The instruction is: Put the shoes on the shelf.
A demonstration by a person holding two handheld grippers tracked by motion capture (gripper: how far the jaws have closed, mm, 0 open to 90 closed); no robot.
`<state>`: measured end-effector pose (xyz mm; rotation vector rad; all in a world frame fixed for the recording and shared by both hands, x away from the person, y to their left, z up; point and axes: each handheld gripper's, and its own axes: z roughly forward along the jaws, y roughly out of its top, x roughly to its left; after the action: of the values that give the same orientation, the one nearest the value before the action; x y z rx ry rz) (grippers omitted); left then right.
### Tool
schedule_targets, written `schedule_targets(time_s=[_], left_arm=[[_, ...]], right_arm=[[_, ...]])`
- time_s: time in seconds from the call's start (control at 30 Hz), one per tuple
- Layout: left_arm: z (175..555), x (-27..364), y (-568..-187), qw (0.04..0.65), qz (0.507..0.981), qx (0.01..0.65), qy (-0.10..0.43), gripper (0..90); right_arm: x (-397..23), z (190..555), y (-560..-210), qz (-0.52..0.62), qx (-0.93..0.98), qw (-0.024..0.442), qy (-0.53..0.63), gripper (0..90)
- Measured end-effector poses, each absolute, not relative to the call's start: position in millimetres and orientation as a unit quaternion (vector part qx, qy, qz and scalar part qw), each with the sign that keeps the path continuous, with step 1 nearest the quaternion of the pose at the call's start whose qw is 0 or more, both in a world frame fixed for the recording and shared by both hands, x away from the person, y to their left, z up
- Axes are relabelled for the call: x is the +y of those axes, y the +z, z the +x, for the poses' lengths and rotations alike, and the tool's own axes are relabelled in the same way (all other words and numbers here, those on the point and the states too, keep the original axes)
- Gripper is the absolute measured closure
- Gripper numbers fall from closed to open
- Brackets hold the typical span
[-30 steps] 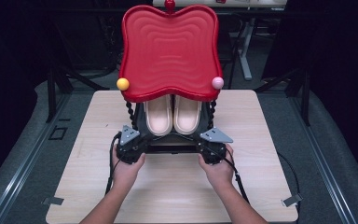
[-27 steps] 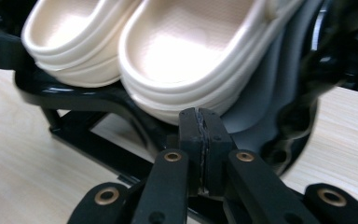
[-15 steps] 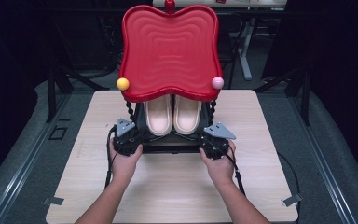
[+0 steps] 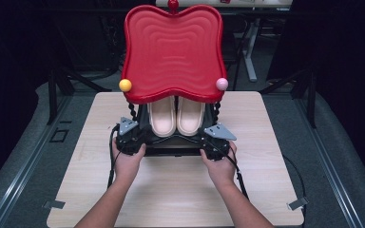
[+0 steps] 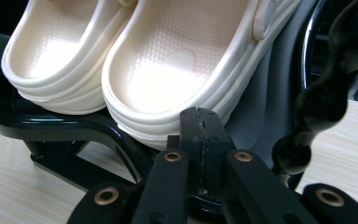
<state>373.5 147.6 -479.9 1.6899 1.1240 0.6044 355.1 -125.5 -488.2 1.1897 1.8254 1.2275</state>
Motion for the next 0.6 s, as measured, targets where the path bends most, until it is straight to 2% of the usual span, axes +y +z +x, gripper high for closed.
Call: schedule_targets(time_s=[0.6], left_arm=[[375.1,147.2,-479.2,0.489,0.695,0.466,0.248,90.0]], right_arm=[[-124.1,356.9,-487.2,0.455,0.692,0.313,0.465,89.8]])
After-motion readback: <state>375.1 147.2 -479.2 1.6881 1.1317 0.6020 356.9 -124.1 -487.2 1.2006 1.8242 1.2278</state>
